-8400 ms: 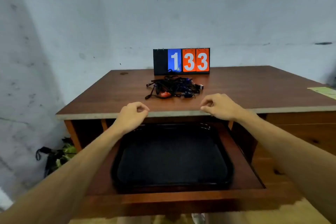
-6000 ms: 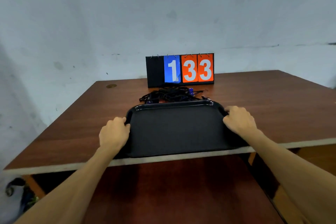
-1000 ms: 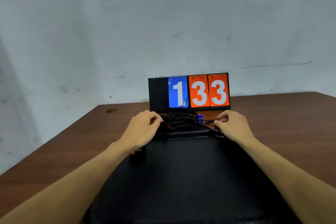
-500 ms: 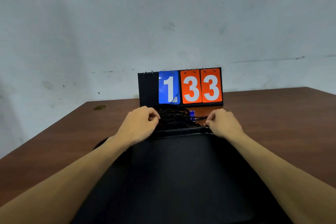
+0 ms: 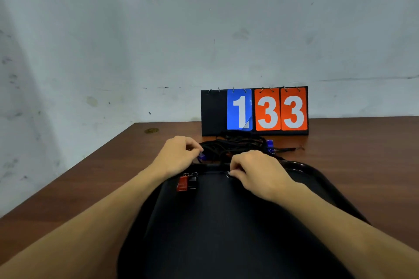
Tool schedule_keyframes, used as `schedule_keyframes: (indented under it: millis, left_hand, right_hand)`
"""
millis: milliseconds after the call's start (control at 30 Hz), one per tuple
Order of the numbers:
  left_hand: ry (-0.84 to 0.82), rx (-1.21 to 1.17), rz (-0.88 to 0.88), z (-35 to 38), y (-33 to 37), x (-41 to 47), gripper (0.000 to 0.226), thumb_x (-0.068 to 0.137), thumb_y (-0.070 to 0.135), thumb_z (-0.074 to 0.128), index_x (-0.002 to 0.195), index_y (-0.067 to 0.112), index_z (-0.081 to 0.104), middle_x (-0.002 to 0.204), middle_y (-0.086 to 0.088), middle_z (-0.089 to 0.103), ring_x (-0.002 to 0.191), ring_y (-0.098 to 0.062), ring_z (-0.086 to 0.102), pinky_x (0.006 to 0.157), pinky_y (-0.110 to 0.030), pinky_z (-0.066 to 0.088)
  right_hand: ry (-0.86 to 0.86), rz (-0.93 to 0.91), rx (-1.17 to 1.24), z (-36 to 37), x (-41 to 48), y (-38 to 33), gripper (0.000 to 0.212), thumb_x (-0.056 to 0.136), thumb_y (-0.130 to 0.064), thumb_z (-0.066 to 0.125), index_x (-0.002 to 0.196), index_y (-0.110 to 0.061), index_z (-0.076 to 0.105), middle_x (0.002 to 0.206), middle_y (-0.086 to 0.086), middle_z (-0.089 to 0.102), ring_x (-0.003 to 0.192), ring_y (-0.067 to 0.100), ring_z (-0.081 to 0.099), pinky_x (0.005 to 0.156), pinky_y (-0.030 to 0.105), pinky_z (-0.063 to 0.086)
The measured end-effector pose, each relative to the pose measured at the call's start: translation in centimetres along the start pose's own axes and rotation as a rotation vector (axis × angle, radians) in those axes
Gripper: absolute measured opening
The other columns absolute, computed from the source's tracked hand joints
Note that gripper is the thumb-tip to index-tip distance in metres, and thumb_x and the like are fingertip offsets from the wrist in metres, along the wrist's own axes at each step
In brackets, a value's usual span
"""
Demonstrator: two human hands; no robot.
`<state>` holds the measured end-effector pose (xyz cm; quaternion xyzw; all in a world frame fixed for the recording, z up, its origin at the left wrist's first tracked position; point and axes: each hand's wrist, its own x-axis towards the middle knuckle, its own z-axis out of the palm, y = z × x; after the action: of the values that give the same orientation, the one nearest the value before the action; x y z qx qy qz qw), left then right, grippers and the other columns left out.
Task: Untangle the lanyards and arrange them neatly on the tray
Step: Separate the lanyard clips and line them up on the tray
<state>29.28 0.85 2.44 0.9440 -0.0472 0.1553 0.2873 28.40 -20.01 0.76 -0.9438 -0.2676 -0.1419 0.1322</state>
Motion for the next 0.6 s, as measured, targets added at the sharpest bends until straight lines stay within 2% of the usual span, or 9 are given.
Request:
schedule_keyframes:
  millis: [100,167,267,433,600]
  left_hand:
    - [-0.049,0.071,0.076,0.7,-0.8,0.8,0.014,0.089,0.019,0.061,0.094,0.024,0.073,0.093,0.012,0.061,0.088,-0.005,0.059,0.081,-0.017,0.045]
    - [-0.078,0.112,0.089,1.1,-1.0,1.6,0.014,0.088,0.021,0.062,0.097,0.023,0.073,0.093,0.011,0.062,0.092,-0.010,0.061,0.087,-0.025,0.048]
    - [-0.127,0.207,0.065,1.7,-0.9,2.7,0.017,0.087,0.026,0.064,0.101,0.022,0.072,0.102,0.005,0.070,0.092,-0.013,0.064,0.089,-0.032,0.051]
    - [-0.110,0.336,0.017,2.5,-0.4,3.7,0.019,0.086,0.028,0.065,0.104,0.022,0.067,0.110,0.002,0.065,0.102,-0.019,0.060,0.094,-0.036,0.046]
    - [-0.075,0.395,-0.002,3.0,0.1,4.6,0.020,0.086,0.024,0.066,0.106,0.021,0.064,0.117,-0.001,0.061,0.106,-0.021,0.058,0.096,-0.040,0.045]
  right_hand:
    - [0.006,-0.002,0.068,1.0,-0.1,0.3,0.018,0.095,-0.037,0.051,0.104,-0.028,0.064,0.104,-0.009,0.064,0.100,0.010,0.057,0.085,0.031,0.050]
    - [0.034,0.003,0.118,1.5,-0.2,0.7,0.019,0.095,-0.038,0.051,0.106,-0.030,0.064,0.103,-0.012,0.063,0.099,0.007,0.054,0.086,0.029,0.048]
    - [0.059,0.011,0.164,2.1,-0.4,1.0,0.021,0.096,-0.039,0.048,0.108,-0.030,0.062,0.101,-0.012,0.061,0.096,0.004,0.051,0.085,0.027,0.047]
    - [0.077,-0.017,0.183,2.3,-0.5,1.1,0.027,0.098,-0.042,0.042,0.110,-0.028,0.062,0.099,-0.012,0.056,0.095,0.005,0.049,0.083,0.028,0.046]
    - [0.034,-0.036,0.197,2.4,-0.4,1.1,0.026,0.095,-0.039,0.050,0.116,-0.030,0.062,0.111,-0.012,0.053,0.106,0.005,0.047,0.090,0.029,0.046]
